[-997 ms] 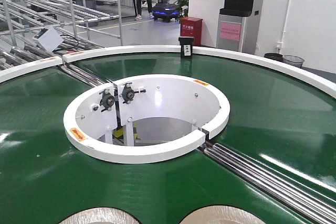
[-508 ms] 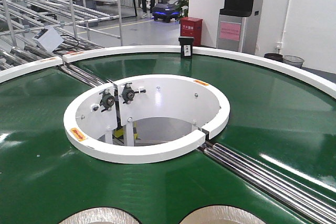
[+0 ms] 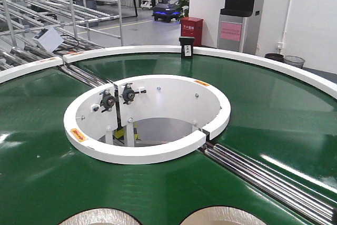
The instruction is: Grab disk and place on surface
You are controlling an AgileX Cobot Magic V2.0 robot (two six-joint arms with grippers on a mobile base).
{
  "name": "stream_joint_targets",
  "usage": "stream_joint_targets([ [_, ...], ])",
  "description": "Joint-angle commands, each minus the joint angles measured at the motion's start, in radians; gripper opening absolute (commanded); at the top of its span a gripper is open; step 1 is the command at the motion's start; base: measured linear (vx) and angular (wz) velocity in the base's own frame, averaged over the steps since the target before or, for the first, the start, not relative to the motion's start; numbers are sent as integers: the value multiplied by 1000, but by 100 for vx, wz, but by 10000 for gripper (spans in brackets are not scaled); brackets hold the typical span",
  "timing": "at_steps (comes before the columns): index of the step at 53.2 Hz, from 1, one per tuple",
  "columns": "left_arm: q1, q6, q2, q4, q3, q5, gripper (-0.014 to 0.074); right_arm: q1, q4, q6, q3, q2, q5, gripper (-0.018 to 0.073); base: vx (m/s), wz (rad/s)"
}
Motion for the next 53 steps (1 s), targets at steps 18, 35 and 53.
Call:
stream_joint_targets([
  [18, -6, -10, 267, 2, -33, -69, 512, 1, -6, -1, -29, 13, -84, 533, 0, 0],
  [35, -5, 116, 500, -280, -36, 68, 470, 1, -6, -1, -28, 14, -79, 533, 0, 0],
  [53, -5, 605, 607, -852, -36, 46, 463, 1, -6, -1, -28, 14, -52, 533, 0, 0],
])
